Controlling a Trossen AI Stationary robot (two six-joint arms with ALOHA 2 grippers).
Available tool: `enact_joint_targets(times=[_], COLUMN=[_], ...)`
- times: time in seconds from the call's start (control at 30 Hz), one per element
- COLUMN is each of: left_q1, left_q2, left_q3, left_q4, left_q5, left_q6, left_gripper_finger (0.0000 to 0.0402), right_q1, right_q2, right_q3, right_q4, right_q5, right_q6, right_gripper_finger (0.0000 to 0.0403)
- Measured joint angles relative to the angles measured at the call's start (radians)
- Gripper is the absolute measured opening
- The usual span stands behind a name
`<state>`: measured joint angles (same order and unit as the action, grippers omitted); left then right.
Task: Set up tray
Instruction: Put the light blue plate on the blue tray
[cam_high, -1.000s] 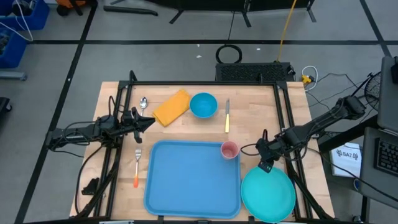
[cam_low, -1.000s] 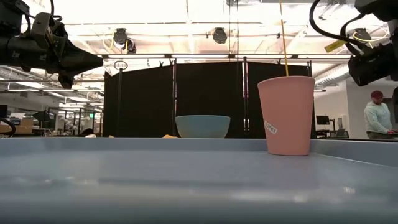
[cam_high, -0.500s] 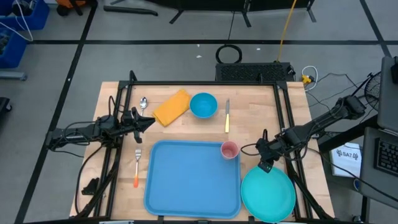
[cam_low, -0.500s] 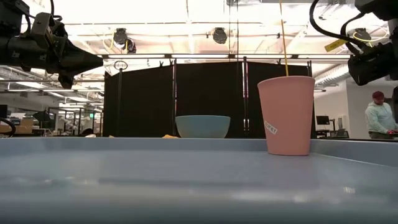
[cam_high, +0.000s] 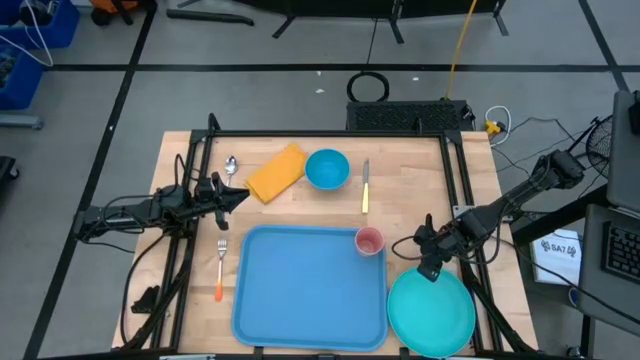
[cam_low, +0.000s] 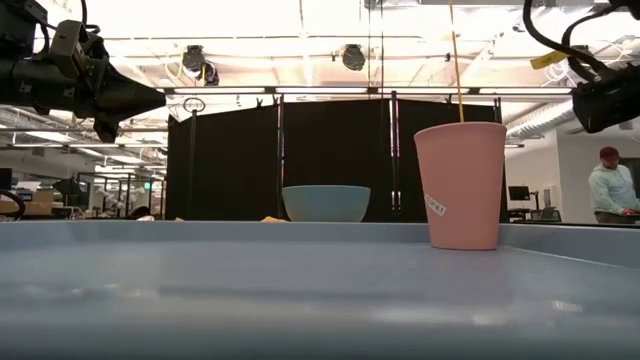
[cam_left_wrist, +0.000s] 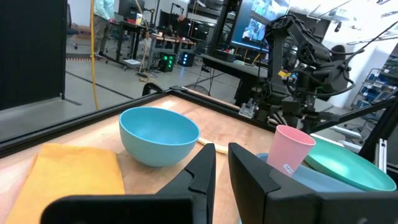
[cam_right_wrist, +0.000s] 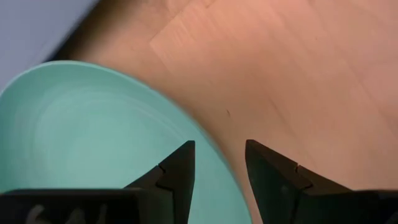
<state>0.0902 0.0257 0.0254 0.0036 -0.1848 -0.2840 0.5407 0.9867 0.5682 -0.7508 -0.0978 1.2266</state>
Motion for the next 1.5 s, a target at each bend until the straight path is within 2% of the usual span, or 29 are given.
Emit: enact_joint_targets(times=[0.4,0.77,0.87,0.97,1.0,1.17,1.5], left_q1=[0.000,0.000,0.000,0.000,0.000,0.000,0.000], left_q2=[0.000,0.000,0.000,0.000,0.000,0.000,0.000], left_q3=[0.000,0.000,0.000,0.000,0.000,0.000,0.000], left_q4=[0.000,0.000,0.000,0.000,0.000,0.000,0.000], left_q5=[0.000,0.000,0.000,-0.001,-0.001,-0.001,-0.001], left_q6=[0.000,0.000,0.000,0.000,0.000,0.000,0.000], left_gripper_finger=[0.0047,0.0047,0.0047,0.0047,0.0047,0.0047,0.0047], right_q1=[0.031,0.051,0.051,0.052,0.053,0.049,0.050], right_q2=[0.006,0.014,0.014,0.013,0.012,0.011,-0.052], right_q3=[-0.002,-0.116,-0.127,-0.128,-0.128,-0.128,-0.129], right_q4=[0.014,0.156,0.159,0.161,0.163,0.179,0.175], right_q5=[-0.002,-0.010,-0.009,0.010,0.026,0.132,0.147], right_q6=[0.025,0.074,0.067,-0.017,-0.049,-0.095,-0.109], right_gripper_finger=[0.0132,0.0130,0.0101,0.0029,0.0018,0.0003,0.0001])
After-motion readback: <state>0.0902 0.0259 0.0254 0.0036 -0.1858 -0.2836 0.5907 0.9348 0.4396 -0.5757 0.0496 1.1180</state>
